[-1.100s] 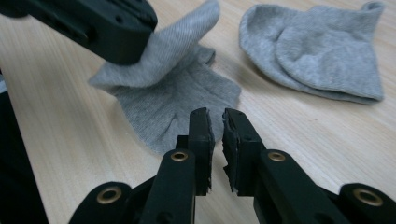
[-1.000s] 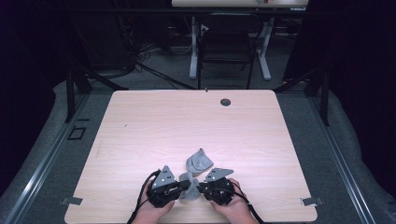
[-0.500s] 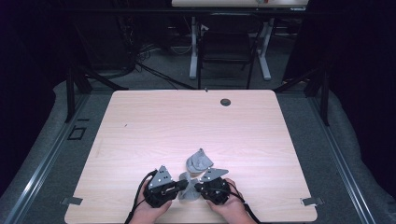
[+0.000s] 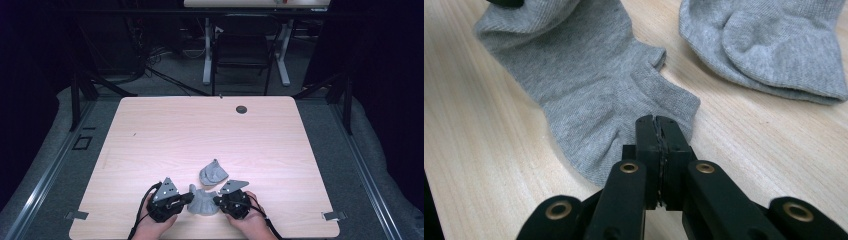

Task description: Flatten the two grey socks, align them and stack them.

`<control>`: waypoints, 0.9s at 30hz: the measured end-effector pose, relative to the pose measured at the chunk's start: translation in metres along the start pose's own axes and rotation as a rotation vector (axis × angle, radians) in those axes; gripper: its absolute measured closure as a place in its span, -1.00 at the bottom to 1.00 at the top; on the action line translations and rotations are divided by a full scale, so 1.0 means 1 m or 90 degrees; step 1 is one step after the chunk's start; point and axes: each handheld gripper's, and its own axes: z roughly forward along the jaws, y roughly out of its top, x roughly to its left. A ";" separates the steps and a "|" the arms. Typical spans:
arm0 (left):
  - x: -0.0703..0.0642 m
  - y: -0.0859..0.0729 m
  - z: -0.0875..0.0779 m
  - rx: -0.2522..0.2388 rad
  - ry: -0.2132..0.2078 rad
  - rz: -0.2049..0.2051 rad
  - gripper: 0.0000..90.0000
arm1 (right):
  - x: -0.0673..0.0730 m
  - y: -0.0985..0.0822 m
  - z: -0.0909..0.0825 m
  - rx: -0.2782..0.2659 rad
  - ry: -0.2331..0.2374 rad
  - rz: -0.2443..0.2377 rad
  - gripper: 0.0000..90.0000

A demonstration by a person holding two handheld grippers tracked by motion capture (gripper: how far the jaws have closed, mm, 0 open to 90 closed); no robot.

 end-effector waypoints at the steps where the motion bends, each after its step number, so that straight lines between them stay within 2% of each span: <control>1: 0.001 -0.001 -0.001 0.001 0.003 -0.007 0.93 | 0.000 0.000 -0.001 0.001 0.001 0.000 0.98; 5: 0.005 -0.006 -0.003 0.012 0.010 -0.013 0.92 | -0.001 -0.001 -0.002 0.005 0.001 0.001 0.98; 10: 0.009 -0.012 -0.003 0.032 0.014 -0.037 0.92 | -0.002 -0.003 -0.005 0.010 -0.001 0.002 0.98; 13: 0.013 -0.016 -0.002 0.042 0.020 -0.060 0.92 | -0.004 -0.004 -0.007 0.011 0.002 0.004 0.98; 14: 0.015 -0.016 -0.003 0.044 0.024 -0.053 0.93 | -0.004 -0.005 -0.007 0.011 -0.001 0.003 0.98; 17: 0.017 -0.017 -0.004 0.042 0.029 -0.067 0.89 | -0.004 -0.005 -0.007 0.009 -0.004 -0.001 0.98; 20: 0.018 -0.016 -0.004 0.030 0.032 -0.068 0.85 | -0.004 -0.005 -0.008 0.011 -0.002 -0.009 0.98; 22: 0.018 -0.014 -0.002 0.022 0.030 -0.058 0.83 | -0.004 -0.005 -0.007 0.010 -0.004 -0.008 0.97; 25: 0.020 -0.012 0.005 0.030 0.034 -0.045 0.81 | -0.004 -0.004 -0.008 0.013 -0.006 -0.008 0.96; 27: 0.022 -0.015 0.009 0.037 0.034 -0.052 0.79 | -0.003 -0.004 -0.008 0.014 -0.009 -0.008 0.95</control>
